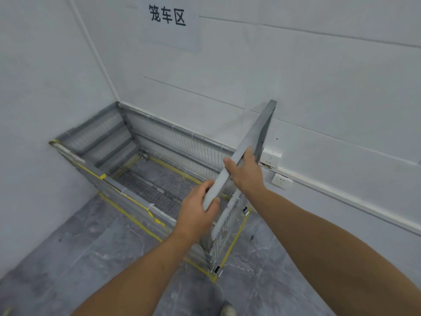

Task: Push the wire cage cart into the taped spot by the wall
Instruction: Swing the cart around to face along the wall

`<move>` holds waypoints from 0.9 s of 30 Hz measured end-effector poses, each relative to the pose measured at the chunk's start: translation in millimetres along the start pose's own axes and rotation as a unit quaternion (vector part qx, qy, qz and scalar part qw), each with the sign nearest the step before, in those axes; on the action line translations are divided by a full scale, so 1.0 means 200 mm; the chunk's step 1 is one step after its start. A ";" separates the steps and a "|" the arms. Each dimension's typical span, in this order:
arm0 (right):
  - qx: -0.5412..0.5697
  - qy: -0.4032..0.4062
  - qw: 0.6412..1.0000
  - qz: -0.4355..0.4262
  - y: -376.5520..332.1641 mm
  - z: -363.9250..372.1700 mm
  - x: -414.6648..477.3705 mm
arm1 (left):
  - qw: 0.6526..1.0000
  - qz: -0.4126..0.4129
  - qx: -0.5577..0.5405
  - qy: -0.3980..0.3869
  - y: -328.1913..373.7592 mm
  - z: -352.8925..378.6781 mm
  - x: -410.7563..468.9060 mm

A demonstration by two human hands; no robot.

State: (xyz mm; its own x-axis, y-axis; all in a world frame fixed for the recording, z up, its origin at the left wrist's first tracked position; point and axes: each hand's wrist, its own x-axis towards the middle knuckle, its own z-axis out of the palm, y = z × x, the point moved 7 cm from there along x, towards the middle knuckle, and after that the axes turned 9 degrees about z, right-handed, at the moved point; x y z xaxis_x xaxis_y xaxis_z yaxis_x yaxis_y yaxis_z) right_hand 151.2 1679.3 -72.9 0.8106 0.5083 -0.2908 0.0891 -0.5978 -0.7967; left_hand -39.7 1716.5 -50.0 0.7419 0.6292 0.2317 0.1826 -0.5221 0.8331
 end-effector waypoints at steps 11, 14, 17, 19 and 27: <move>-0.058 -0.009 0.998 -0.028 -0.09 -0.07 -0.18 | 1.000 0.013 -0.001 -0.020 0.03 -0.01 -0.04; -0.066 -0.014 0.997 -0.044 -0.09 -0.09 -0.23 | 0.999 0.032 -0.009 -0.016 0.05 -0.02 -0.03; -0.064 -0.007 0.996 -0.060 -0.08 -0.10 -0.26 | 0.999 0.038 0.006 -0.025 0.04 -0.01 -0.03; -0.075 0.001 0.995 -0.072 -0.10 -0.11 -0.28 | 0.998 0.047 0.026 -0.037 0.05 -0.01 -0.03; -0.191 0.023 0.971 -0.141 -0.16 -0.10 -0.15 | 0.964 0.053 0.239 -0.109 0.11 -0.01 0.01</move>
State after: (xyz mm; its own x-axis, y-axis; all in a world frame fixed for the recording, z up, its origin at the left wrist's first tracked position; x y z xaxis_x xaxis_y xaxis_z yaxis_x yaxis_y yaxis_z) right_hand 135.4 1670.5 -28.9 0.7472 0.6621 -0.0585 0.5122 -0.6297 -0.5841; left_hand -34.8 1707.8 -29.2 0.8808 0.4494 0.1492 0.3358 -0.8150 0.4723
